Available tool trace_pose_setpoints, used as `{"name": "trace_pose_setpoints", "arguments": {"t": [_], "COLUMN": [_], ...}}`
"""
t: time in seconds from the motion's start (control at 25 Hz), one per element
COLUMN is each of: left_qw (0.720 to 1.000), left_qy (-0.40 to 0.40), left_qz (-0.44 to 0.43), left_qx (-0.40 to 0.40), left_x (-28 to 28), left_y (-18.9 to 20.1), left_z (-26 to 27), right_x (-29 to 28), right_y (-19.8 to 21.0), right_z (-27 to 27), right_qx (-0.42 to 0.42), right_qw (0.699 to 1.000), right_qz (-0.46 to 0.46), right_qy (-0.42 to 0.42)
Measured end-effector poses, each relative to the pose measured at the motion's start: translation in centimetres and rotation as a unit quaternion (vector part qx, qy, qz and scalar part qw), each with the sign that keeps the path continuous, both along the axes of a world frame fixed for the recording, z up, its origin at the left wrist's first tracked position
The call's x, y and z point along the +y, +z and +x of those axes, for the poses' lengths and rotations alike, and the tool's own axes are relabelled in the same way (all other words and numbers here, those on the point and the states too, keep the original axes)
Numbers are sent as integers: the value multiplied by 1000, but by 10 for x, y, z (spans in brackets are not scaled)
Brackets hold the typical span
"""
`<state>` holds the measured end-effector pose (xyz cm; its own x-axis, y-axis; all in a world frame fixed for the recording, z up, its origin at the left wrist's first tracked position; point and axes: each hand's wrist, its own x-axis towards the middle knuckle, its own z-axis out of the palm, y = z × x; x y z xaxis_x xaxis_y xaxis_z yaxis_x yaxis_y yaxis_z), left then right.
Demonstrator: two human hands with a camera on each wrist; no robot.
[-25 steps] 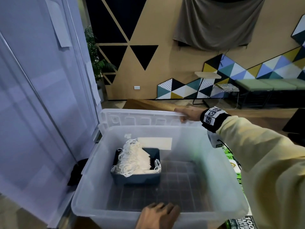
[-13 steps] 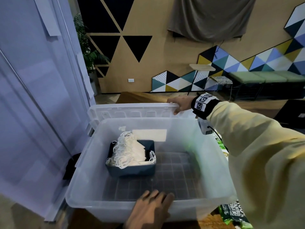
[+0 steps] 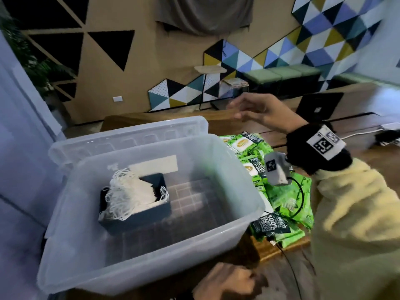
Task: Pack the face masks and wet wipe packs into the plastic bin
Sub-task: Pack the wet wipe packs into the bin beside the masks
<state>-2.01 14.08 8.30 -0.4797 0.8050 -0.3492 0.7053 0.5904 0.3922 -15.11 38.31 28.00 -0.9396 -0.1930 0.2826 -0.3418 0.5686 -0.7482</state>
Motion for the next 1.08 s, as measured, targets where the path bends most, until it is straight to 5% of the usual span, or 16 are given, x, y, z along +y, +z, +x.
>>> {"name": "trace_pose_setpoints", "arguments": {"t": [0.04, 0.08, 0.2, 0.32, 0.44, 0.56, 0.68, 0.72, 0.76, 0.8, 0.92, 0.96, 1.08], "left_qw": [998, 994, 994, 987, 949, 836, 652, 636, 641, 676, 894, 933, 948], "left_qy": [4, 25, 18, 119, 266, 465, 590, 596, 594, 585, 414, 354, 316], "left_qz": [33, 106, -28, -24, 27, 160, 304, 311, 296, 252, 52, 3, 22], "left_qx": [-57, 5, -101, -104, -165, -241, -366, -379, -386, -370, -166, -63, 33], "left_x": [16, 27, 63, 99, 134, 164, 180, 180, 176, 173, 156, 152, 150], "left_y": [-7, -20, -27, -54, -87, -107, -109, -104, -96, -92, -57, -45, -14], "left_z": [1, 2, 3, -1, -11, -21, -22, -19, -15, -10, 13, 23, 38], "right_x": [11, 21, 54, 77, 85, 97, 108, 109, 104, 102, 90, 86, 76], "right_y": [-13, -28, -93, -172, -241, -278, -288, -292, -289, -291, -296, -296, -301], "right_z": [18, 34, 72, 98, 117, 128, 136, 138, 140, 143, 145, 143, 132], "right_qx": [-12, -23, -63, -143, -229, -315, -398, -437, -470, -499, -533, -523, -518], "right_qw": [999, 997, 985, 969, 947, 915, 880, 861, 847, 836, 777, 751, 685], "right_qz": [-29, -58, -42, 9, 111, 161, 137, 141, 124, 81, -198, -283, -410], "right_qy": [-20, -47, -153, -202, -195, -192, -220, -219, -215, -215, -271, -286, -309]}}
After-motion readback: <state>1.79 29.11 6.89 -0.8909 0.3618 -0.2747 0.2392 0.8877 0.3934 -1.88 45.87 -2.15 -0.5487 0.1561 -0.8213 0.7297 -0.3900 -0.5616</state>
